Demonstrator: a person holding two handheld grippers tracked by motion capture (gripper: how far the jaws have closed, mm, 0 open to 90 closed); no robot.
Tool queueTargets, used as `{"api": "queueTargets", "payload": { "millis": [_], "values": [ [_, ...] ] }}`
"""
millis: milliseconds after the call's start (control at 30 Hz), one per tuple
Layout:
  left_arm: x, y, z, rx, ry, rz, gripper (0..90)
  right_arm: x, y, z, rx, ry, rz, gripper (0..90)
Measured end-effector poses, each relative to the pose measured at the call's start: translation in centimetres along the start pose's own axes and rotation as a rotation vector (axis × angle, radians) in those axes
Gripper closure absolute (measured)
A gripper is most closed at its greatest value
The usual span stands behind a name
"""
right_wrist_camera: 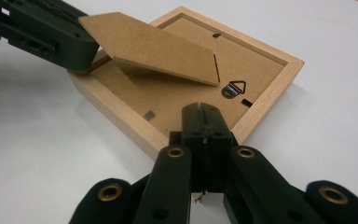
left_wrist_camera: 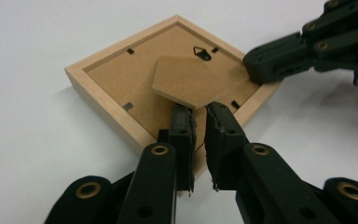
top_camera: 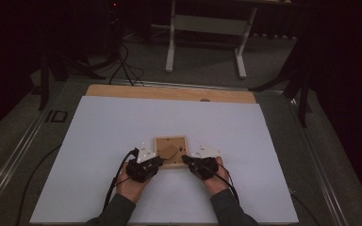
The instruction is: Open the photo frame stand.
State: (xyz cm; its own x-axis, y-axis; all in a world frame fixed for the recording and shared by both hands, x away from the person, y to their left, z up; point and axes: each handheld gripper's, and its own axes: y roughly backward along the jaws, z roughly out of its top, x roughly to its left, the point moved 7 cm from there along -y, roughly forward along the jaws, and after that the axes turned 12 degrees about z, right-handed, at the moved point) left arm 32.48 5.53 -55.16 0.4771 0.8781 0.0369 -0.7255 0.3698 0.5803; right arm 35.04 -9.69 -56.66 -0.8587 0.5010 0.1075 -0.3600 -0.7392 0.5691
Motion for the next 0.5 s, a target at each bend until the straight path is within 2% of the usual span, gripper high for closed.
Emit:
{"api": "queueTargets", "payload": {
  "millis": [200, 233, 500],
  "values": [
    [0.3, 0.0, 1.6, -0.026, 0.043, 0.003, 76.0, 0.0, 0.0, 0.0, 0.0, -0.003, 0.001, 89.6],
    [0.3, -0.1, 1.7, -0.024, 0.039, 0.004, 75.0, 0.0, 0.0, 0.0, 0.0, -0.004, 0.001, 89.5],
    [0.8, -0.5, 1.6, 0.008, 0.065, 0.001, 62.5, 0.0, 0.0, 0.0, -0.001, -0.004, 0.0, 89.5]
  ]
}}
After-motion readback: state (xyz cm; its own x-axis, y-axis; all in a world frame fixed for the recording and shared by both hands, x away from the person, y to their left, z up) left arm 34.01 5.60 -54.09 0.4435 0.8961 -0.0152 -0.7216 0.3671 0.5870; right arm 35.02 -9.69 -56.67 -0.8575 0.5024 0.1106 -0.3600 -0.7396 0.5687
